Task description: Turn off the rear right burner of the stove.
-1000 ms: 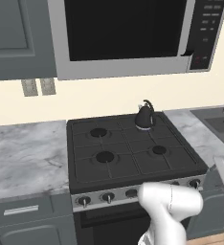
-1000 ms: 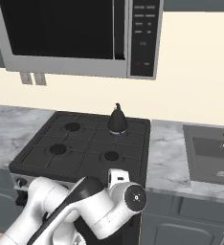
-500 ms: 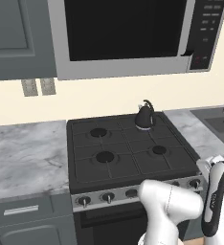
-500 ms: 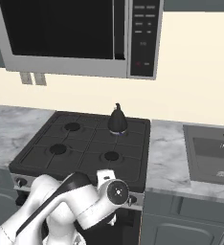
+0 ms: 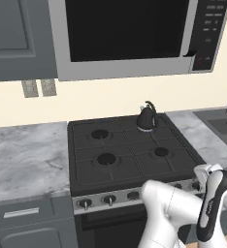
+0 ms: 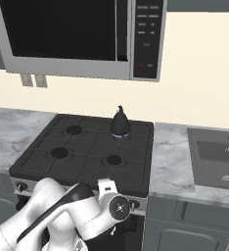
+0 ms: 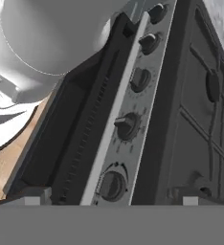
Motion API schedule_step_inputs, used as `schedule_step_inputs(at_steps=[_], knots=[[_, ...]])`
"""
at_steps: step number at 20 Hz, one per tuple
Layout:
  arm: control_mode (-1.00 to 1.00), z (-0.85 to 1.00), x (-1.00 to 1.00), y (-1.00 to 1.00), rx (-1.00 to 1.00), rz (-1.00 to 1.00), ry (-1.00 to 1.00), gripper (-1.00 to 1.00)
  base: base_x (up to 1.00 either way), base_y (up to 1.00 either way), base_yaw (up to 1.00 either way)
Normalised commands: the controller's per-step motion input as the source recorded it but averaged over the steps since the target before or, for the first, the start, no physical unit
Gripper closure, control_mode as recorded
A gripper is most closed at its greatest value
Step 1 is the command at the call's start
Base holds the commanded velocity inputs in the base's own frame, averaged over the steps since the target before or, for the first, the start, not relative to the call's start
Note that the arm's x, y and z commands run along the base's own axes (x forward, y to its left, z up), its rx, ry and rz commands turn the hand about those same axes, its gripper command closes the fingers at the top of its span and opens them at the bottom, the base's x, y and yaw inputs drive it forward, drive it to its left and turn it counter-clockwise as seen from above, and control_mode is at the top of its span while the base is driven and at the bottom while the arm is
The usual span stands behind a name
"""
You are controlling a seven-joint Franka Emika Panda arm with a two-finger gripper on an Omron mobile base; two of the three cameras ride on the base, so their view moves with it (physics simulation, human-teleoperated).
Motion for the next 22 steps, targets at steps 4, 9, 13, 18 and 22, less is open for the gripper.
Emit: schedule_step_inputs(at_steps=[4, 9, 13, 18, 22], knots=[[-1.0, -0.36, 0.01, 0.0, 0.02, 0.0, -0.25, -1.0, 0.0, 0.0, 0.0], [-1.0, -0.25, 0.16, 0.0, 0.0, 0.0, -0.25, -1.0, 0.0, 0.0, 0.0], [-1.0, -0.26, 0.02, 0.0, 0.0, 0.01, -0.11, -1.0, 0.0, 0.0, 0.0], [-1.0, -0.08, 0.16, 0.0, 0.06, 0.0, -0.03, -1.0, 0.0, 0.0, 0.0], [-1.0, -0.06, 0.17, 0.0, 0.13, 0.03, 0.0, -1.0, 0.0, 0.0, 0.0]])
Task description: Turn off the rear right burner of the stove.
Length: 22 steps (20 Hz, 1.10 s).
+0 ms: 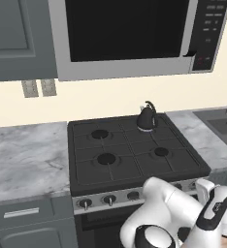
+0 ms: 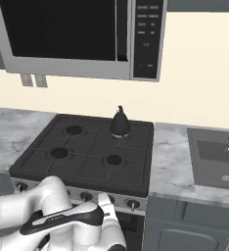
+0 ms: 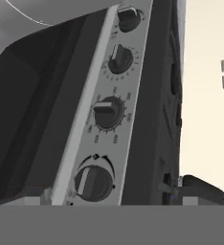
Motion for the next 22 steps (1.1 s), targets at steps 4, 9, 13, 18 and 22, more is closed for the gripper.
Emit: schedule_step_inputs(at_steps=[4, 9, 13, 18, 22], knots=[[-1.0, -0.01, 0.33, 0.0, 0.13, 0.05, 0.0, -1.0, 0.0, 0.0, 0.0], [-1.0, -0.02, 0.47, 0.03, 0.13, 0.09, 0.0, -1.0, 0.0, 0.0, 0.0], [-1.0, -0.02, 0.53, 0.17, 0.05, 0.08, -0.02, -1.0, 0.0, 0.0, 0.0], [-1.0, -0.13, 0.27, 0.19, 0.01, 0.09, -0.02, -1.0, 0.0, 0.0, 0.0], [-1.0, -0.31, 0.11, 0.2, 0.0, 0.08, -0.05, -1.0, 0.0, 0.0, 0.0]])
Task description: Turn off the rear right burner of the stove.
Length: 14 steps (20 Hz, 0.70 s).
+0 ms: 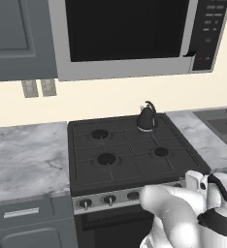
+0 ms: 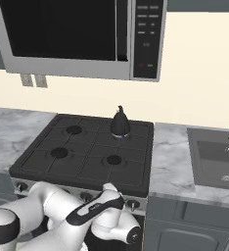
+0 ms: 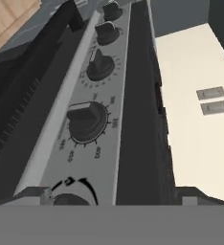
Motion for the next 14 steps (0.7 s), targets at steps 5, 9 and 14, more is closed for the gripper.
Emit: schedule_step_inputs(at_steps=[5, 9, 14], knots=[[-1.0, -0.21, 0.2, 0.15, 0.01, 0.07, -0.04, -1.0, 0.0, 0.0, 0.0], [-1.0, -0.17, 0.21, 0.04, 0.01, 0.06, -0.06, -1.0, 0.0, 0.0, 0.0], [-1.0, -0.2, 0.1, 0.0, 0.0, 0.04, -0.1, -1.0, 0.0, 0.0, 0.0]])
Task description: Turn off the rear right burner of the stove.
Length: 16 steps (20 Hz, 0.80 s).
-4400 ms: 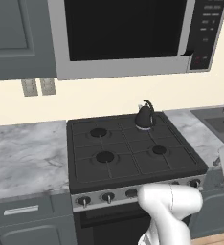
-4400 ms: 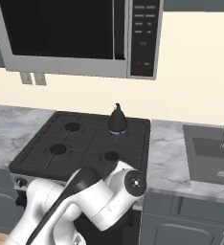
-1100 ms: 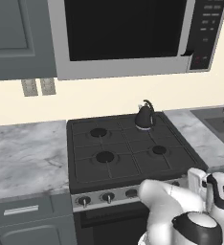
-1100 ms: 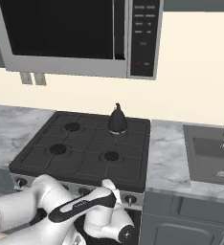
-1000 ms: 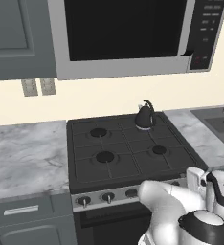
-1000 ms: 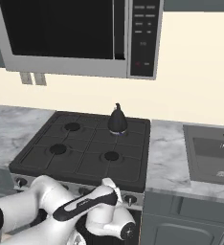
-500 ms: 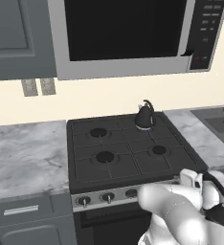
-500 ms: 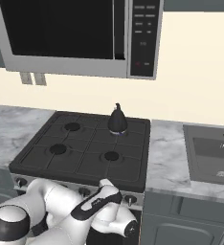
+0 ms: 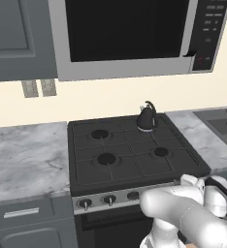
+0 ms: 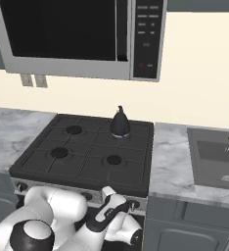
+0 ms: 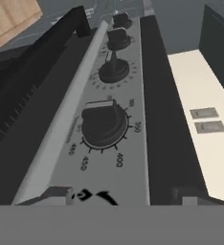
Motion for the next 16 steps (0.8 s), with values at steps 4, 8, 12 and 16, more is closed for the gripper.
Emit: schedule_step_inputs(at_steps=[4, 8, 12, 16], knots=[[-1.0, -0.37, 0.0, -0.02, 0.0, 0.01, -0.11, -1.0, 0.0, 0.0, 0.0], [-1.0, -0.33, 0.04, 0.0, 0.0, 0.0, -0.1, -1.0, 0.0, 0.0, 0.0], [-1.0, -0.04, 0.23, 0.0, 0.0, 0.0, -0.09, -1.0, 0.0, 0.0, 0.0], [-1.0, 0.0, 0.15, -0.02, 0.0, 0.0, -0.01, -1.0, 0.0, 0.0, 0.0]])
